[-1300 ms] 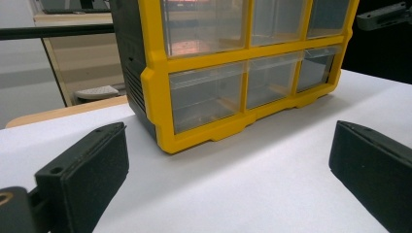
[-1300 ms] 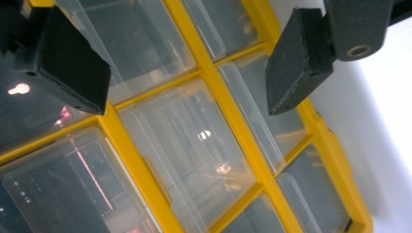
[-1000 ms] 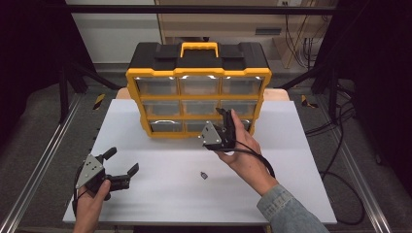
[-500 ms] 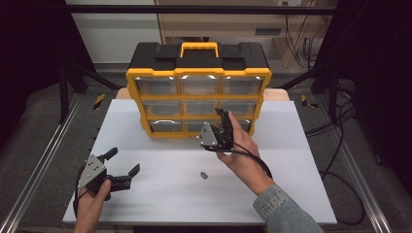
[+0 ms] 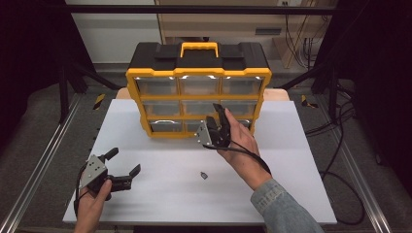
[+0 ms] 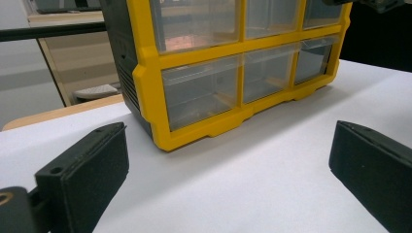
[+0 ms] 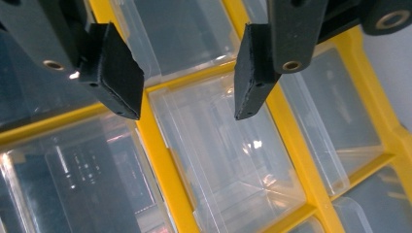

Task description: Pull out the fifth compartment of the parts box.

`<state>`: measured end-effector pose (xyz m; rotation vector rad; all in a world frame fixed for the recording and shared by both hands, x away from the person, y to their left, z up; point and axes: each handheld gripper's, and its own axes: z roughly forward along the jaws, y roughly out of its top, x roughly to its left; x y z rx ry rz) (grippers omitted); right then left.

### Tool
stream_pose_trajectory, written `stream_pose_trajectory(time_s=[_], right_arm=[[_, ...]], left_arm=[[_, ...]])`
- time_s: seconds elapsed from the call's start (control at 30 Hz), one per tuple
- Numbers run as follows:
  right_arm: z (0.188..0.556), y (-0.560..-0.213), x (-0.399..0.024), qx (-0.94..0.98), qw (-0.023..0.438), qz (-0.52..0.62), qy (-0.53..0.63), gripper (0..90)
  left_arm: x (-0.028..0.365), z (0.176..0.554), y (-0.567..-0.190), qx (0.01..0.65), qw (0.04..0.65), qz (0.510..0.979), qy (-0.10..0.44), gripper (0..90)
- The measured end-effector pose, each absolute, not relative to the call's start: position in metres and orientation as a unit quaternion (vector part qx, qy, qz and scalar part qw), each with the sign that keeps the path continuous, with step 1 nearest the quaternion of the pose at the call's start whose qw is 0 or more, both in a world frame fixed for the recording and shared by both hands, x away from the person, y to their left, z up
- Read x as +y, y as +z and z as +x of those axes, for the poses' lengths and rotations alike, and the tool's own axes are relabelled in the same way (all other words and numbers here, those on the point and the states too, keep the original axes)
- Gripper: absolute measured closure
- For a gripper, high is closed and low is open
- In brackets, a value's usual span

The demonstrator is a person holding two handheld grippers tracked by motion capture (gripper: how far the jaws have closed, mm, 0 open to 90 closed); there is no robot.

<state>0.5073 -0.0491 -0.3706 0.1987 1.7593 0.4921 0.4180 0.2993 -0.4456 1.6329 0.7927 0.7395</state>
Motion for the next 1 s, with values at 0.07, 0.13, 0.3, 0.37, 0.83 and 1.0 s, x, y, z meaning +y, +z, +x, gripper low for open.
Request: stream_pose_trajectory(time_s=[0.07,0.13,0.3,0.37,0.83,1.0], right_arm=[[0.51,-0.371,-0.046,0.757,0.617,0.077,0.2,49.5],[0.512,-0.372,-0.044,0.755,0.624,0.071,0.19,51.9],[0.516,-0.372,-0.039,0.744,0.643,0.058,0.172,56.4],[0.518,-0.372,-0.039,0.742,0.647,0.056,0.166,58.3],[0.528,-0.376,-0.039,0.739,0.656,0.051,0.144,63.9],[0.53,-0.374,-0.037,0.738,0.659,0.047,0.139,64.8]], left_arm=[[0.299,0.418,-0.446,0.335,0.557,0.692,0.313,0.7],[0.299,0.418,-0.446,0.335,0.557,0.692,0.313,0.7],[0.299,0.418,-0.446,0.334,0.557,0.693,0.313,0.7],[0.298,0.418,-0.446,0.334,0.557,0.693,0.313,0.7],[0.298,0.418,-0.445,0.331,0.555,0.695,0.315,0.7],[0.298,0.418,-0.445,0.331,0.555,0.695,0.314,0.7]])
